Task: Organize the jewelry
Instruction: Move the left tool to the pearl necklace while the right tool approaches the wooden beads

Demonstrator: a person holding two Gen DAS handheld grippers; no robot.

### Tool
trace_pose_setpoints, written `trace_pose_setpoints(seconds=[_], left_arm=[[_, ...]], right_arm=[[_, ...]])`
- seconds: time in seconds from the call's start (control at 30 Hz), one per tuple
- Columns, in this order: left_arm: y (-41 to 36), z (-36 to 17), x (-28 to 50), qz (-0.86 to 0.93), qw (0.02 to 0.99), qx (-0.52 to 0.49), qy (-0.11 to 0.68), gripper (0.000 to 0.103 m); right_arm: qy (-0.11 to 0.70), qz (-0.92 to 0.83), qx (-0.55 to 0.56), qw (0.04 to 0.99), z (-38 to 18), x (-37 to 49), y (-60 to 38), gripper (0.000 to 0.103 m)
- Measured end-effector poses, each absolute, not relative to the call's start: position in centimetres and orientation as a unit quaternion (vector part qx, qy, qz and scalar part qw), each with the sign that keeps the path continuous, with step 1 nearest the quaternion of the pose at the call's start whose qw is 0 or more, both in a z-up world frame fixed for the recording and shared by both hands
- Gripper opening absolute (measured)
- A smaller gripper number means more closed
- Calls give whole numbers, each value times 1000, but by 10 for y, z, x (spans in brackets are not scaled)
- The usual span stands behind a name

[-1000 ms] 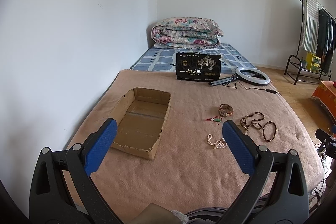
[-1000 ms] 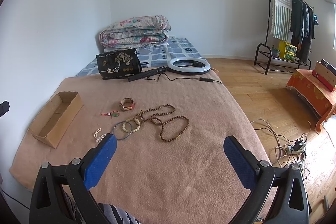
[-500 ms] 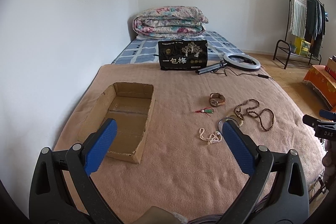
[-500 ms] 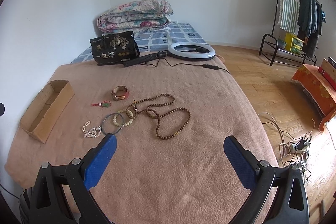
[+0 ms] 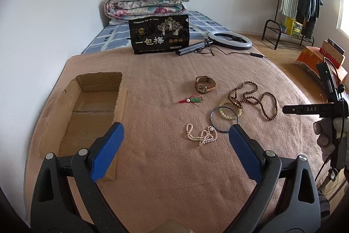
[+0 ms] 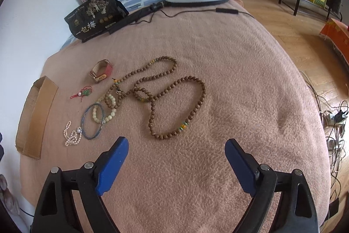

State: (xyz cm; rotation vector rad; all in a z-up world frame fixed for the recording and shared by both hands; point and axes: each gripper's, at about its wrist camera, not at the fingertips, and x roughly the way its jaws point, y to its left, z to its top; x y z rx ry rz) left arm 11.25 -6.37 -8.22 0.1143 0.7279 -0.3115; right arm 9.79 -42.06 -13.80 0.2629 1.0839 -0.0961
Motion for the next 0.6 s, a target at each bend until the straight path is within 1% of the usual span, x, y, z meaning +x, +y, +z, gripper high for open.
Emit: trace_pose_setpoints(seconds=[0.1, 0.17, 0.27, 0.4, 0.53, 0.6], left_arm=[[-73, -94, 122, -169, 914, 63, 364, 94], [-77, -105, 131, -177, 905, 62, 381, 84], [-81, -121, 144, -193, 892, 53, 406, 75], [-90, -145, 153, -211, 877, 64, 426, 70], [-100, -165, 159, -229, 863, 77, 444, 64], [-101, -171, 162, -232, 859, 75, 451, 63]], right_arm=[[528, -49, 133, 837, -149, 109, -424, 90], [536, -51, 131, 832, -156, 118, -424, 89], [547, -52, 136, 824, -165, 128, -423, 88], [557, -51, 155, 814, -177, 139, -425, 84], [562, -55, 180, 806, -184, 146, -428, 84], [561, -54, 188, 805, -184, 148, -427, 84]])
